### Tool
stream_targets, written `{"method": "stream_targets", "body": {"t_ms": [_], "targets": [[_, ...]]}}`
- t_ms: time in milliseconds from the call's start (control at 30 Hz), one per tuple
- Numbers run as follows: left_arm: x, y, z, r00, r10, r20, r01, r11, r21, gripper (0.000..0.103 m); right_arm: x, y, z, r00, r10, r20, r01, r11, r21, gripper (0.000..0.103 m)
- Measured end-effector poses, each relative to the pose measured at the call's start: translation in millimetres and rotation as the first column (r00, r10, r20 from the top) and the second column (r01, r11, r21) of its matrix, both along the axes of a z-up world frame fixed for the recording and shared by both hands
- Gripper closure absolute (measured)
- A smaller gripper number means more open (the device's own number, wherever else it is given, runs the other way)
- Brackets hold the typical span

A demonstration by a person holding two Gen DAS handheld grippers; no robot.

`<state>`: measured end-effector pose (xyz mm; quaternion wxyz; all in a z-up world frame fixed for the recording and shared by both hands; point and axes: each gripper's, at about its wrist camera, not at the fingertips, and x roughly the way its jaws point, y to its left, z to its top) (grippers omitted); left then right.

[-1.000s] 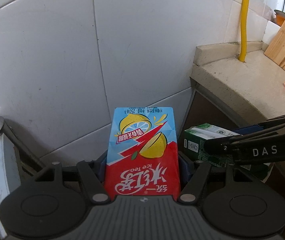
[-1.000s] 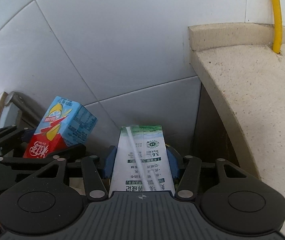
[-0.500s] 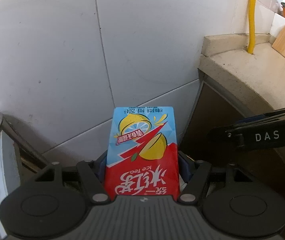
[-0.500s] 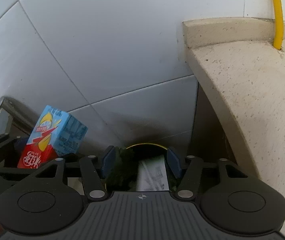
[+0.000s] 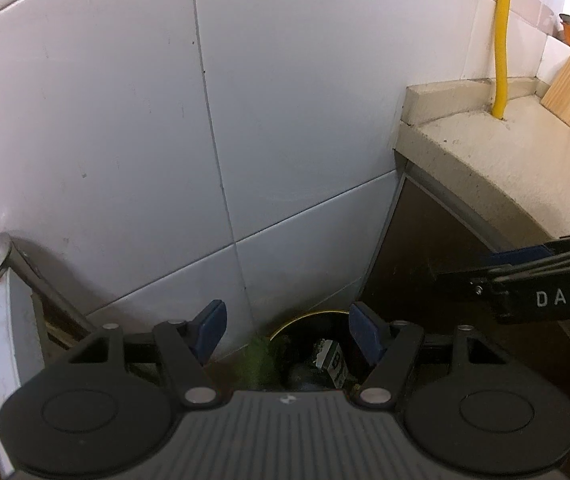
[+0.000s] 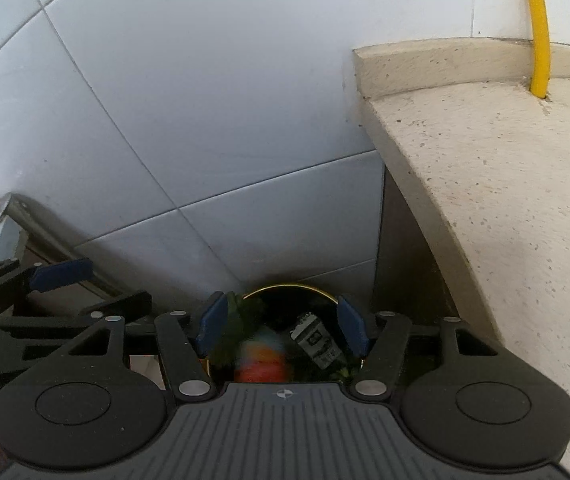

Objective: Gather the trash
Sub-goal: 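Raise both tools from the bin toward the foam nets on the counter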

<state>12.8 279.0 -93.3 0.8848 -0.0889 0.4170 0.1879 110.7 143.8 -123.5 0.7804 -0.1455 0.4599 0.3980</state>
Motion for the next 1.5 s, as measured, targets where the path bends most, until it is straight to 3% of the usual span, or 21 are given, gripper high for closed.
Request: {"method": "stream_targets", "body": {"t_ms": [633,967,1233,1500], "targets": [[-6.4,-17.1,9.4,0.999,-0.023,0.036,0.020,0.997,0.077,0.040,-4.6,-43.7,16.4,0.998,-0.056,0.028,0.055,0.998,0.029,0.032],[0.8,-31.1,19.4,0.999,-0.008,0.051,0.005,0.998,0.064,0.040,10.0,-72.5,37.5,0.996,-0.070,0.051,0.066,0.995,0.075,0.030],[17.0,-54.6,30.9,0.997,-0.038,0.065,0.031,0.995,0.098,0.040,21.0,-94.5,48.1,0.993,-0.099,0.057,0.092,0.989,0.115,0.028],[42.7,-86.0,40.5,0.989,-0.130,0.070,0.122,0.986,0.115,0.040,31.9,-127.2,55.6,0.983,-0.173,0.056,0.163,0.976,0.146,0.027]]}}
